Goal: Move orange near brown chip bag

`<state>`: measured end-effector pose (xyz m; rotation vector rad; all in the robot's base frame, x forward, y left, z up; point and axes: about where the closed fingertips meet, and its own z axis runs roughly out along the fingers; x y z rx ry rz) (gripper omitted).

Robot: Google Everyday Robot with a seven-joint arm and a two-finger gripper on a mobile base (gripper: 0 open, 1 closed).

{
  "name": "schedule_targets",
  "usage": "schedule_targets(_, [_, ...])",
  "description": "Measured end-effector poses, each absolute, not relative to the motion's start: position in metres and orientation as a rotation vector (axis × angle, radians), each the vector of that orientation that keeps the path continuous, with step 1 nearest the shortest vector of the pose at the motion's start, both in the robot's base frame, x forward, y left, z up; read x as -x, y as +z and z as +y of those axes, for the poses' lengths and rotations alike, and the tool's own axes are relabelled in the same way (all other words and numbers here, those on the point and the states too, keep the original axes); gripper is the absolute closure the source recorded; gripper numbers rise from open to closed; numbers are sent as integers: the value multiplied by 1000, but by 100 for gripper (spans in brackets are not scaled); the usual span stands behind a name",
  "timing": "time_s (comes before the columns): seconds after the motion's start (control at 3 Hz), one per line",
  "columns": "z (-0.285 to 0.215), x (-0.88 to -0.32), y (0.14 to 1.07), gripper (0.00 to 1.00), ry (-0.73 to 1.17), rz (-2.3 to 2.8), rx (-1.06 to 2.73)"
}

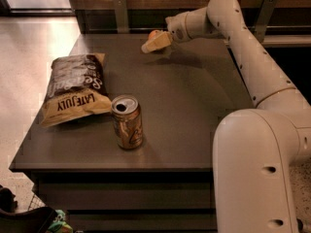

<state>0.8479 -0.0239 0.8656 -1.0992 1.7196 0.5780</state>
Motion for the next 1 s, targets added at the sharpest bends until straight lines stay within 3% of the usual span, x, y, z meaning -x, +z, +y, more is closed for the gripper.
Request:
schedule_targets(0.33, [-20,-854,847,0,688,1714,1033])
schedule_targets(0.67, [-16,-855,844,15,699,1714,1032])
schedule_targets(1.0, [-12,-856,841,39,704,1715,1036])
